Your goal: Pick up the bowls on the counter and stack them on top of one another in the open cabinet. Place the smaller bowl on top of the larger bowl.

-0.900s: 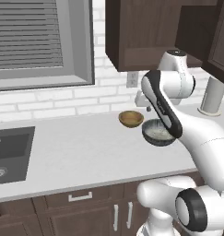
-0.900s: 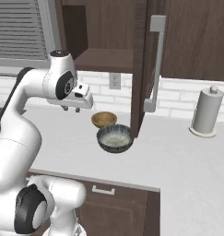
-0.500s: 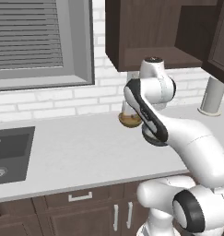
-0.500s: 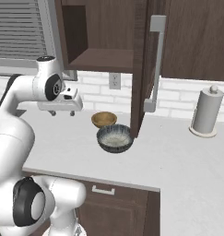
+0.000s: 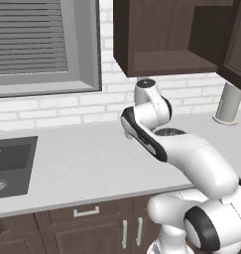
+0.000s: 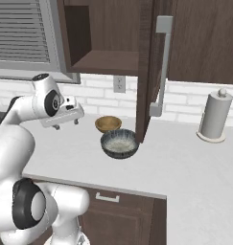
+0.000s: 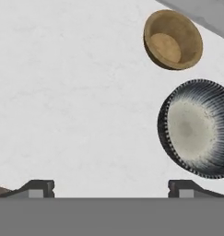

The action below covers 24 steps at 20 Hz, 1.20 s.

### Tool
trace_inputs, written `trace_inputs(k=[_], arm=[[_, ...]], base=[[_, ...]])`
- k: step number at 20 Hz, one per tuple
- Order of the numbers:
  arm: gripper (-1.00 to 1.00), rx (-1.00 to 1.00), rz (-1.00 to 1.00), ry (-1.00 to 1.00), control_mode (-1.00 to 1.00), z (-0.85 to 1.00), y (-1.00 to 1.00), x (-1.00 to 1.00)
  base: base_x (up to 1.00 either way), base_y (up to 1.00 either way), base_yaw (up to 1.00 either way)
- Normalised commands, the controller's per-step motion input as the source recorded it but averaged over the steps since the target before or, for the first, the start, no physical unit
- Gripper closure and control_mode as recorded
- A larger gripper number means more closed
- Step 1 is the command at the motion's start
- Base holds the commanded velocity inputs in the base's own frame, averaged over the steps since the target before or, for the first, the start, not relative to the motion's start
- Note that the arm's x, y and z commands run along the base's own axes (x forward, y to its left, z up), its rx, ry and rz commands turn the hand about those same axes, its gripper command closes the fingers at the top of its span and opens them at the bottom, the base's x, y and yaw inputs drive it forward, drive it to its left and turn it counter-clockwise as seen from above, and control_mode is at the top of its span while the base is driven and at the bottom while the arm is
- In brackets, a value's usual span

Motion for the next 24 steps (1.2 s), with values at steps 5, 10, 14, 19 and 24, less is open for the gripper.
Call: trace_inputs(k=[5,10,14,19,24], arm=[[-1.00,0.00,0.09,0.00,-1.00,-0.09,-0.32,0.60],[-1.00,-0.01,0.04,0.00,-1.00,-0.31,-0.22,0.71],[-1.00,-0.05,0.03,0.00,-1.00,-0.64,-0.01,0.60],[-1.00,-0.01,0.00,0.00,-1.00,-0.42,0.00,0.65],[-1.00,-0.01,0.00,0.00,-1.00,-0.37,-0.02,0.47]], base=[[0.00,0.00,0.00],[0.00,0.00,0.00],[0.00,0.00,0.00],[0.00,0.00,0.00],[0.00,0.00,0.00]])
